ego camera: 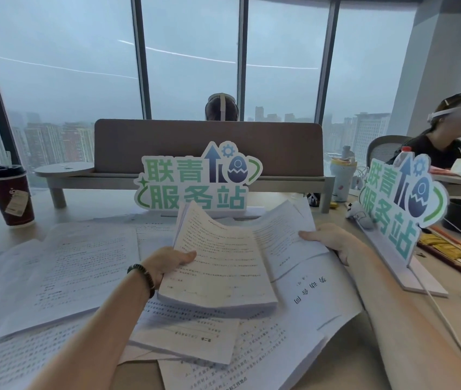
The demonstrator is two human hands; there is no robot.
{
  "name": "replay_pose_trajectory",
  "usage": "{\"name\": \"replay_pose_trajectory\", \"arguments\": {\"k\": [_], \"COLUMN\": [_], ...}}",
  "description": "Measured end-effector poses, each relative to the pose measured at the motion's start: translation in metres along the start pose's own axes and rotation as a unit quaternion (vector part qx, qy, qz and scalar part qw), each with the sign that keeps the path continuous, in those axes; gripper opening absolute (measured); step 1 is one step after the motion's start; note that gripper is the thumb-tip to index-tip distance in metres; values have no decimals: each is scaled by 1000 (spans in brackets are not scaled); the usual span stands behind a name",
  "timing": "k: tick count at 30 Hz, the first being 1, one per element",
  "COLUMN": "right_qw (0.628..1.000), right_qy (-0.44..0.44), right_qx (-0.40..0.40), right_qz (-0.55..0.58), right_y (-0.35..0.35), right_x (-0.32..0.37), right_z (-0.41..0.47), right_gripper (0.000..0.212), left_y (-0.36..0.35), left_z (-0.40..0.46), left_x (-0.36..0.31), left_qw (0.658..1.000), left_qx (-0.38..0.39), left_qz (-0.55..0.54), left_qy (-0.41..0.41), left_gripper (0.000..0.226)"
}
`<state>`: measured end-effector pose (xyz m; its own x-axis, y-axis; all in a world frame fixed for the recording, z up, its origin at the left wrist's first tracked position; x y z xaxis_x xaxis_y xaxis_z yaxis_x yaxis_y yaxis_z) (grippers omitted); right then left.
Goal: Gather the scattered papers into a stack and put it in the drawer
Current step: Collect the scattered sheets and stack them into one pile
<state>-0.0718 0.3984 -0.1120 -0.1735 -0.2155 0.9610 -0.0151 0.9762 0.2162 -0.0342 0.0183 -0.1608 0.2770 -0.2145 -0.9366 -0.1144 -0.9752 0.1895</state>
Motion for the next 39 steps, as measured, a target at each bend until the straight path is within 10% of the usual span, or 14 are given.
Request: {"name": "replay_pose_trajectory", "arguments": {"k": [26,34,39], "right_qw": [975,975,975], "right_qy": [213,186,125], "right_qx": [46,-3,-88], "right_qz": [53,121,163], "right_y": [-39,-34,-44], "right_x": [186,151,81], "right_z": [-70,-51,-21], "right_gripper": [14,15,18], "left_y": [1,4,-5], "left_z": [-8,-16,-26], "left_x": [-7,-24,-46], "left_qw": [998,995,990], "left_qx": [-33,-65,-7], "left_qz": [48,57,10], "left_qy": [-7,-45,-141], "left_gripper": [22,56,128]}}
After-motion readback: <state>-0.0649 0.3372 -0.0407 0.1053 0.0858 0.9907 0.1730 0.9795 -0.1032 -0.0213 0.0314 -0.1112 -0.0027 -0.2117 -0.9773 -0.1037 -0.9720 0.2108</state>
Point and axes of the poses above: each hand's wrist, its own z-axis towards the middle knuckle, its own y-axis out of the back of the hand, x = y × z, the point moved 7 cm from there along z, towards the middle knuckle, and after that the axes turned 6 degrees about z, right-handed, at the moved point
